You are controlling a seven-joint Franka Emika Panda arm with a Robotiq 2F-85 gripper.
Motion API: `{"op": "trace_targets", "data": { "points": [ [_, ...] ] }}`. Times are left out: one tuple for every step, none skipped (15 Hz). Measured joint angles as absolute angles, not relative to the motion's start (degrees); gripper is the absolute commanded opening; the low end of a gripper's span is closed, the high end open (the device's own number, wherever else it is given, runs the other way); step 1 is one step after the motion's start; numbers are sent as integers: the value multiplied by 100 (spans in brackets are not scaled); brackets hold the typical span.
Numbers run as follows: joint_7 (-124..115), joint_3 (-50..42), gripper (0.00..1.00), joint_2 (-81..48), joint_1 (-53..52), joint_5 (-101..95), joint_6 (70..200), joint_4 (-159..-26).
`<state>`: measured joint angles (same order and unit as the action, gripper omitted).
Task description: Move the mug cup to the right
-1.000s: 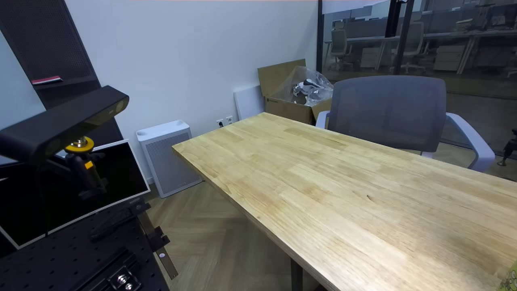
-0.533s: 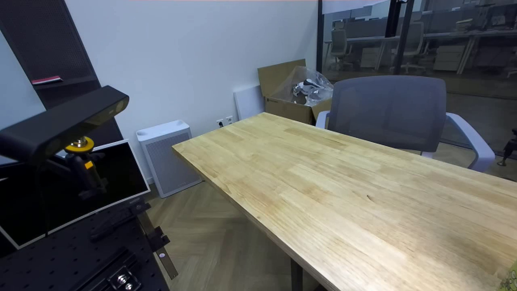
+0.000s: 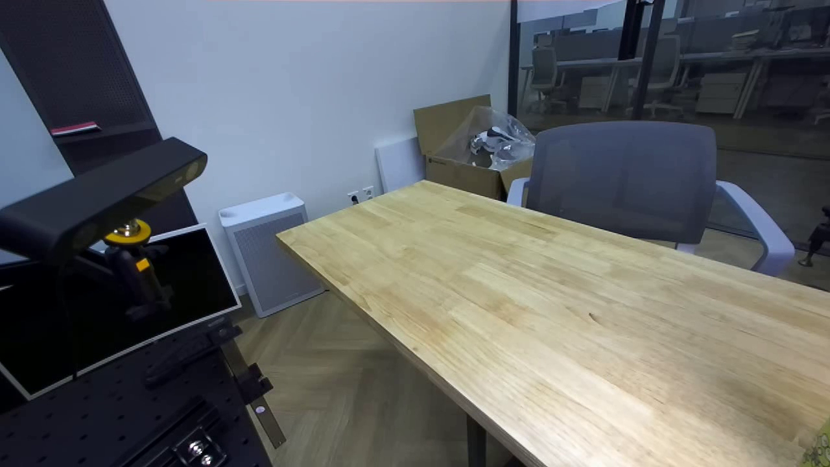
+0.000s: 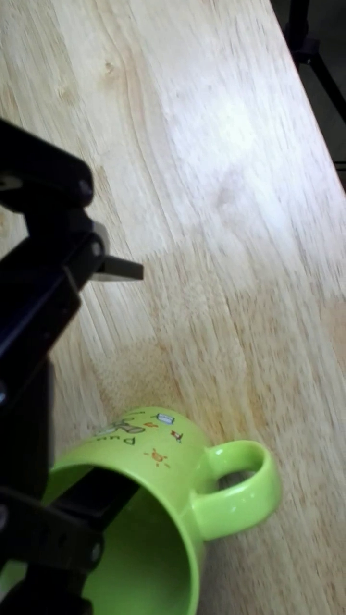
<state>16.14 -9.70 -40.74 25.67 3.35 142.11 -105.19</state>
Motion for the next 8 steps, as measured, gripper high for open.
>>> {"op": "trace_targets", "data": {
  "points": [
    [1613, -957, 60, -4101, 2566, 335, 14229, -10522],
    [1613, -944, 51, -4126, 2562, 335, 14251, -10524],
    [1613, -940, 45, -4153, 2551, 335, 14290, -10525],
    [1613, -938, 39, -4177, 2536, 335, 14329, -10528],
    [1612, -937, 31, -4196, 2522, 334, 14362, -10533],
    [1612, -937, 25, -4208, 2510, 334, 14399, -10548],
    [1612, -936, 17, -4213, 2498, 332, 14441, -10573],
    [1611, -937, 11, -4219, 2489, 331, 14478, -10596]
  ]
}}
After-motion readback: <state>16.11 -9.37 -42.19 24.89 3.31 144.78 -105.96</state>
